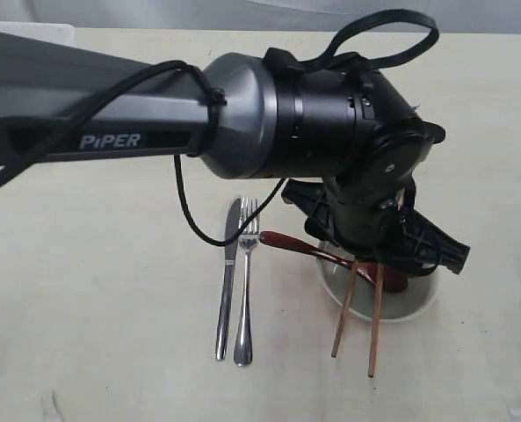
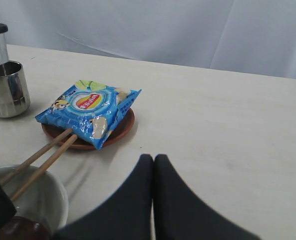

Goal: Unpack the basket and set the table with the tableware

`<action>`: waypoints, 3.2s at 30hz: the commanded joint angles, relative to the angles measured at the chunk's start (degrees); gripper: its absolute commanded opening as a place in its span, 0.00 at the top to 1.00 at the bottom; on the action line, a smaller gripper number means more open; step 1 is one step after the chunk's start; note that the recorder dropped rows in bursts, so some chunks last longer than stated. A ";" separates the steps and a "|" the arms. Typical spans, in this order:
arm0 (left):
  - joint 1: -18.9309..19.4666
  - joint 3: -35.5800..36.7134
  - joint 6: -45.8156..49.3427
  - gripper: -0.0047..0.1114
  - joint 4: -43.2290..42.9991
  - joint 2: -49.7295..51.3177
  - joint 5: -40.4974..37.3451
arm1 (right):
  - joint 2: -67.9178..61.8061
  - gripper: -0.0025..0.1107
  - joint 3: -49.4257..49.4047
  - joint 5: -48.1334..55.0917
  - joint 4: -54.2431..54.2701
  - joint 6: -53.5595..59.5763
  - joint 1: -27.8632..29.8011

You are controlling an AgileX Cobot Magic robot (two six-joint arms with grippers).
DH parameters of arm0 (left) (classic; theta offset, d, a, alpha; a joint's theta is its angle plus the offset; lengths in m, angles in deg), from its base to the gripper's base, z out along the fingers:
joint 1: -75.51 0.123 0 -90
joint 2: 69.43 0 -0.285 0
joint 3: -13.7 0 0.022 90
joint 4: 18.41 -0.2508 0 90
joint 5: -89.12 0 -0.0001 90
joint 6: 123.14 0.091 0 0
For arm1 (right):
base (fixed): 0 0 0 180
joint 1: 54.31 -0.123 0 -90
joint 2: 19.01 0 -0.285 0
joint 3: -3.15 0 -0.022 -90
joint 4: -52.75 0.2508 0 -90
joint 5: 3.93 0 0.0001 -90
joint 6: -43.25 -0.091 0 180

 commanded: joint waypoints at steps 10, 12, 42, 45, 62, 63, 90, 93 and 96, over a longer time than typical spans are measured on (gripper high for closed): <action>-0.12 -0.34 -0.54 0.46 1.06 0.88 2.09 | 0.28 0.98 -0.18 0.06 -0.33 -0.13 0.30; -0.12 -0.34 -0.79 0.46 1.06 0.91 2.09 | 0.28 0.98 -0.18 0.06 -0.33 -0.13 0.30; -0.12 -0.34 -1.41 0.61 0.88 1.75 1.01 | 0.28 0.98 -0.18 0.06 -0.33 -0.13 0.30; -0.12 -0.34 -1.41 0.61 0.88 1.75 1.01 | 0.28 0.98 -0.18 0.06 -0.33 -0.13 0.30; -0.12 -0.34 -2.02 0.61 -1.09 1.75 0.07 | 0.28 0.98 -0.18 0.06 -0.33 -0.13 0.30; -0.12 -0.34 -2.02 0.61 -1.09 1.75 0.07 | 0.28 0.98 -0.18 0.06 -0.33 -0.13 0.30; -0.12 -0.34 -2.15 0.75 -1.09 1.75 0.43 | 0.28 0.98 -0.18 0.06 -0.33 -0.13 0.30; -0.12 -0.34 -2.15 0.75 -1.09 1.75 0.43 | 0.28 0.98 -0.18 0.06 -0.33 -0.13 0.30; -0.12 -0.34 -2.38 0.75 -1.09 1.75 0.43 | 0.28 0.98 -0.18 0.06 -0.33 -0.13 0.30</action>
